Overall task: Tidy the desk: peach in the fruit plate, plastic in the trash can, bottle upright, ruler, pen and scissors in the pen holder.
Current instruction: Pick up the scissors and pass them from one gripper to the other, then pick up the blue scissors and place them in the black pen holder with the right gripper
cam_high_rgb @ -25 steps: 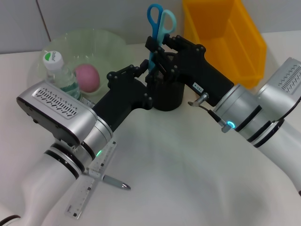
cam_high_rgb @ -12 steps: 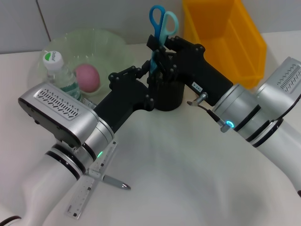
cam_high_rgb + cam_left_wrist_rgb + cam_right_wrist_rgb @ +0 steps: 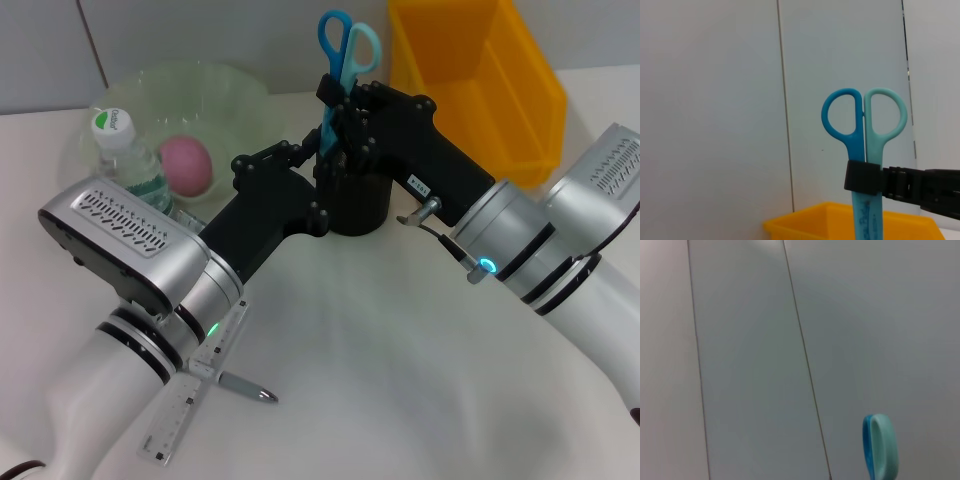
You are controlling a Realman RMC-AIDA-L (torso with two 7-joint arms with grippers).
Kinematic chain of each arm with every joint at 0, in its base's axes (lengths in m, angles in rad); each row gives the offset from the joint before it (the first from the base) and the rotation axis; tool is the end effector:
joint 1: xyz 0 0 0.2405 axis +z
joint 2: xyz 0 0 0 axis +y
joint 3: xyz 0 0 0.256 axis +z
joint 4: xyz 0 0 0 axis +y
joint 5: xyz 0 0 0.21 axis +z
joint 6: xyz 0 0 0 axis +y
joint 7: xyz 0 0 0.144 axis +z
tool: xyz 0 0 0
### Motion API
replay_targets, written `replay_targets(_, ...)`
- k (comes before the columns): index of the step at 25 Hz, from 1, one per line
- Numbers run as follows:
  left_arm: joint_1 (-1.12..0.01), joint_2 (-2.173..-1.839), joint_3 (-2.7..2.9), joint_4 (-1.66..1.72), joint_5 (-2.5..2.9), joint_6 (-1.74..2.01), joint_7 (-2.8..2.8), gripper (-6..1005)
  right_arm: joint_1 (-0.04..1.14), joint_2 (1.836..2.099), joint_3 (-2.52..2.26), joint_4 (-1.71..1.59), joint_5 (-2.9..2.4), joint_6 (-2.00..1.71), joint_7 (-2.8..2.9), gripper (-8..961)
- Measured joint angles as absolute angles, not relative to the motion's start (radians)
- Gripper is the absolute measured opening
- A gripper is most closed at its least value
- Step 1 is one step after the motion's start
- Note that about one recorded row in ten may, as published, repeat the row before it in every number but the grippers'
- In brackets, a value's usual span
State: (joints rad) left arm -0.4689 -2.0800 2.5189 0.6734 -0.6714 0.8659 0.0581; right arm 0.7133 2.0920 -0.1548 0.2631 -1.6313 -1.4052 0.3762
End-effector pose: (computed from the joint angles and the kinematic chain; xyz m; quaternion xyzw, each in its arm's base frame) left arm -0.1765 0.3191 -0.1208 -0.8410 -0.1161 -0.3441 0.4010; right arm 0.1958 0.3406 -0.0764 -0.7844 0.1715 0.4775 0.3569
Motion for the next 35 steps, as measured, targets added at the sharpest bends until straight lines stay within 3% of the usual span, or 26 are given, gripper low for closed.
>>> replay_targets(14,-0.471,-2.080,2.520,0.674,-0.660,0.860,0.041,269,0.712,2.092,-0.135,0.262,-1.629,-1.395,0.375,86)
replay_targets(25,-0.467,-2.078,2.508,0.643,-0.664,0.863,-0.019,703,0.712,2.092,-0.113,0.239,-1.627,-1.402,0.369,86)
replay_targets(35,-0.384,-2.040,2.399,0.637,-0.247,0.904,-0.403,805,0.731,2.091,-0.064,0.189,-1.626,-1.352,0.332,86)
